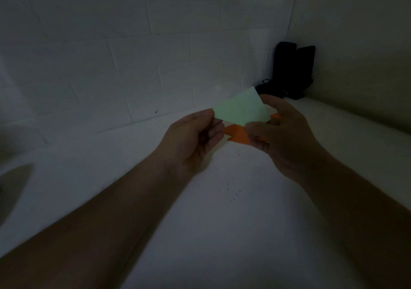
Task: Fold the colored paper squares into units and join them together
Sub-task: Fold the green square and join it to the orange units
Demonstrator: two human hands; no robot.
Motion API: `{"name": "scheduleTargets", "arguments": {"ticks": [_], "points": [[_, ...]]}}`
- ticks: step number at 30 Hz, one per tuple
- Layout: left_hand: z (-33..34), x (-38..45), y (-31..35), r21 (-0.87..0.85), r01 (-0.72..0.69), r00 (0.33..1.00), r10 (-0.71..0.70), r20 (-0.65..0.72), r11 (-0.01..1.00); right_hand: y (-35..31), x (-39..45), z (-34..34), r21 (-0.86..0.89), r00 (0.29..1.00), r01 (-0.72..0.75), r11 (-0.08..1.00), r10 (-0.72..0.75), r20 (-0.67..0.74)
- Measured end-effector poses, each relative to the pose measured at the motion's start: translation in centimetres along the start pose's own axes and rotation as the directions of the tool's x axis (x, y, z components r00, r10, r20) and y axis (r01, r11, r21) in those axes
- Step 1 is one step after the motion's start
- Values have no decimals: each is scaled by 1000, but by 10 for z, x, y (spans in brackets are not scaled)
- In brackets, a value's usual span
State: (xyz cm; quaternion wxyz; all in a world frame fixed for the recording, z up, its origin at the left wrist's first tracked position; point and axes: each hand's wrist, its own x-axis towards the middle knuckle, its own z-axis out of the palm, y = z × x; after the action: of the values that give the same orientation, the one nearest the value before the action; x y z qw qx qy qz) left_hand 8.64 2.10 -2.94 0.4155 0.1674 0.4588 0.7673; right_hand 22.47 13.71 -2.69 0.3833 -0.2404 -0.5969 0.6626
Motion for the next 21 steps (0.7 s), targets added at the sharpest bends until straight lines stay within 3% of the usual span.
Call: {"name": "scheduleTargets", "arguments": {"ticks": [5, 8, 11, 17, 21], "points": [[0, -1, 3, 17, 14, 1000, -14, -19, 1000, 0, -2, 0, 0, 999, 20, 1000, -20, 31], [2, -4, 3, 16, 53, 998, -54, 45, 998, 1, -3, 1, -18, 998, 38, 999, -37, 51], [4, -8, -3, 121, 51, 989, -67, 136, 991, 5, -5, 3, -52, 995, 47, 998, -41, 95], [2, -7, -2, 238, -5, 995, -19, 95, 971, 5, -9, 5, -191, 975, 37, 981, 6, 222], [5, -11, 1, 171, 18, 992, -39, 121, 985, -2, -8, 2, -178, 988, 60, 982, -32, 154]]}}
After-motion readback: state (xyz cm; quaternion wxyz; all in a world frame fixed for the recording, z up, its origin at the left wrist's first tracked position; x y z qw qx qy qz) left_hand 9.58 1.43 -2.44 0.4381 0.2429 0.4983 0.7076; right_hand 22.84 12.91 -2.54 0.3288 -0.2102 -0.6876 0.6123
